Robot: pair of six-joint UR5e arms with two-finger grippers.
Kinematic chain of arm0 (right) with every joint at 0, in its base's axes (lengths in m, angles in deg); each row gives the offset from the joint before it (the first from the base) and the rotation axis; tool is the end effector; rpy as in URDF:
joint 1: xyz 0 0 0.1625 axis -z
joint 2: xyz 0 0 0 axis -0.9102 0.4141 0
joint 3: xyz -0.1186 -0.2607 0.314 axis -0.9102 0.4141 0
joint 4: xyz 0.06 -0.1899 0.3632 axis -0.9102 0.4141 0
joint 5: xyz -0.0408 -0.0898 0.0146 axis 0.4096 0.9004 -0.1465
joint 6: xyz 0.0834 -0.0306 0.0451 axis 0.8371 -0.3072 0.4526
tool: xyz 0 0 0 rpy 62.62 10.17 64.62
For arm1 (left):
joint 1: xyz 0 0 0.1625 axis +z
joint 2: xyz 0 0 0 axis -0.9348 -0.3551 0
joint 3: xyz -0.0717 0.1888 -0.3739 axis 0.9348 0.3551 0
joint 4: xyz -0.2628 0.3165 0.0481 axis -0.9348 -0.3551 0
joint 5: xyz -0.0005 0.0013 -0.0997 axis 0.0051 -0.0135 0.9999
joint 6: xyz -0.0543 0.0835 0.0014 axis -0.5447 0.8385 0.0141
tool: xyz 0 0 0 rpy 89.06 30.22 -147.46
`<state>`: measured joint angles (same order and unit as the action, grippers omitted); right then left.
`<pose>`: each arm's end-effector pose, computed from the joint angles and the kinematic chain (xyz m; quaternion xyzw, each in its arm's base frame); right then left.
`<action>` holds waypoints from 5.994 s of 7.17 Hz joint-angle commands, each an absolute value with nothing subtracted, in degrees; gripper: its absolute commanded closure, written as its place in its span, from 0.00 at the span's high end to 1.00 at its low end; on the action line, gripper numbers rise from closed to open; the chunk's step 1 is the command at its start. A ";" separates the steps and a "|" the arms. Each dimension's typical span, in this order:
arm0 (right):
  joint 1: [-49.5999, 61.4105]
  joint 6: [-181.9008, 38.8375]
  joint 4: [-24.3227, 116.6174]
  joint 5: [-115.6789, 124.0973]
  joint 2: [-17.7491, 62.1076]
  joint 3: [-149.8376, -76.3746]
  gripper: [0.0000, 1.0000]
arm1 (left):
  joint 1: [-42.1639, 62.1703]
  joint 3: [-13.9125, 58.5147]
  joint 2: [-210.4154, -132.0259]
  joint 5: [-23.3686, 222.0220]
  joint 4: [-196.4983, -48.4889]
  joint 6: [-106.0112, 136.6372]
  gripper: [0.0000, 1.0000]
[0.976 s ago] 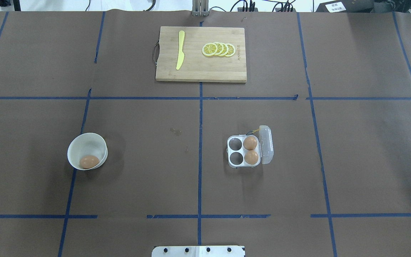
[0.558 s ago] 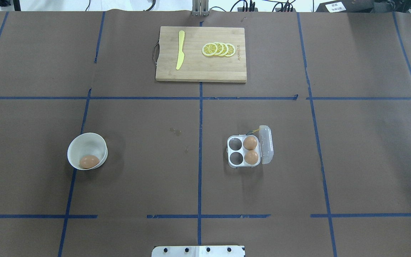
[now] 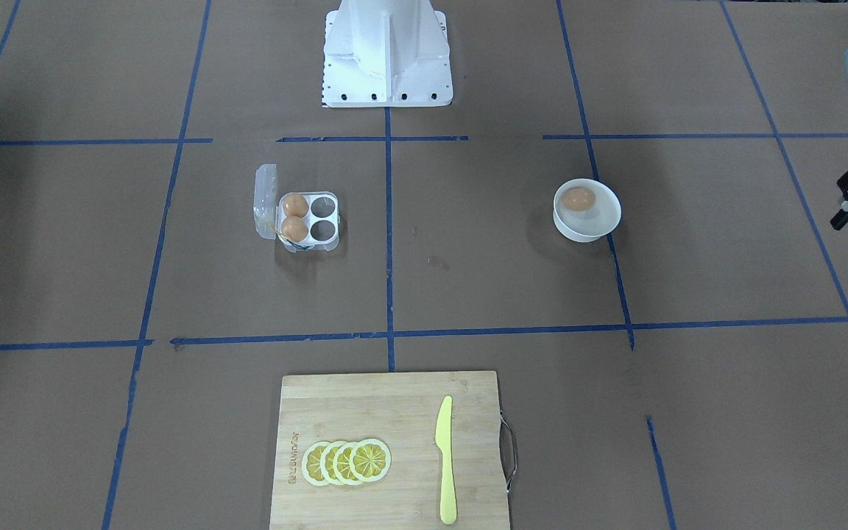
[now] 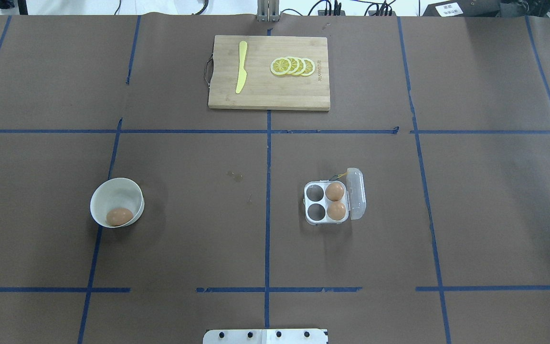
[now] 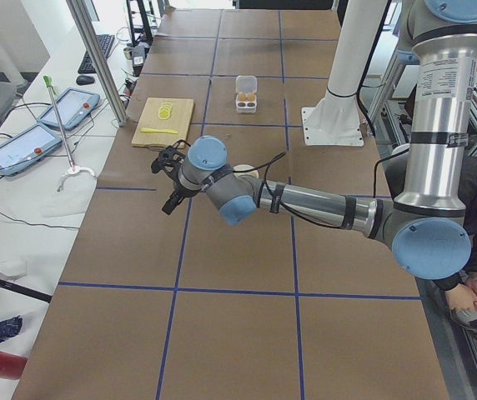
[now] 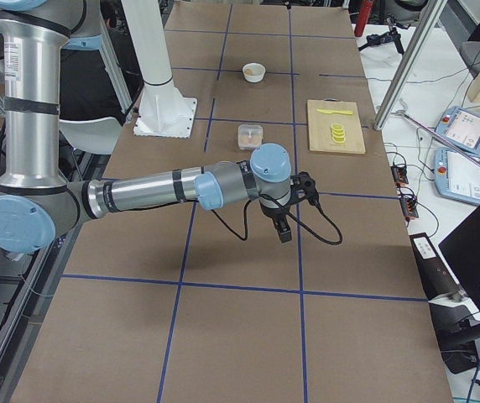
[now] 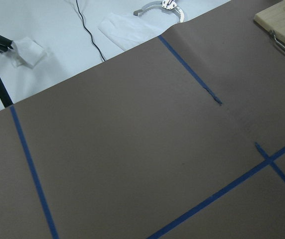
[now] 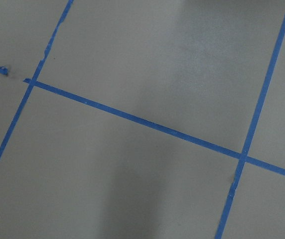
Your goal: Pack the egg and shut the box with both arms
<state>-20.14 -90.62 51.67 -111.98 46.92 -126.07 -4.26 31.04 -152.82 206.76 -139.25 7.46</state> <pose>0.0226 -0.4694 0.5381 0.1443 -0.4129 -0.1228 0.8909 0.0790 -0.5140 0.4782 0.3033 0.4233 0.1068 0.8470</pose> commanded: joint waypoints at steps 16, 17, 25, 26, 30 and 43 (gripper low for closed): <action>-20.16 -90.58 51.75 -111.99 47.65 -125.67 1.00 | 34.74 36.90 -151.19 184.76 -141.29 4.82 0.85; -20.16 -90.58 51.75 -111.99 47.73 -125.67 1.00 | 35.35 36.80 -151.27 184.84 -141.48 4.82 0.85; -20.16 -90.58 51.75 -111.99 47.91 -125.40 1.00 | 36.77 34.87 -151.80 184.84 -141.39 4.73 0.77; -20.16 -90.58 51.75 -111.99 47.91 -125.14 1.00 | 36.77 34.87 -151.80 184.84 -141.39 4.73 0.76; -20.16 -90.58 51.75 -111.99 47.91 -125.14 1.00 | 36.77 34.43 -151.89 184.84 -141.39 4.64 0.70; -20.16 -90.49 51.75 -111.99 47.91 -125.05 1.00 | 34.22 38.57 -159.17 184.49 -149.69 5.18 0.16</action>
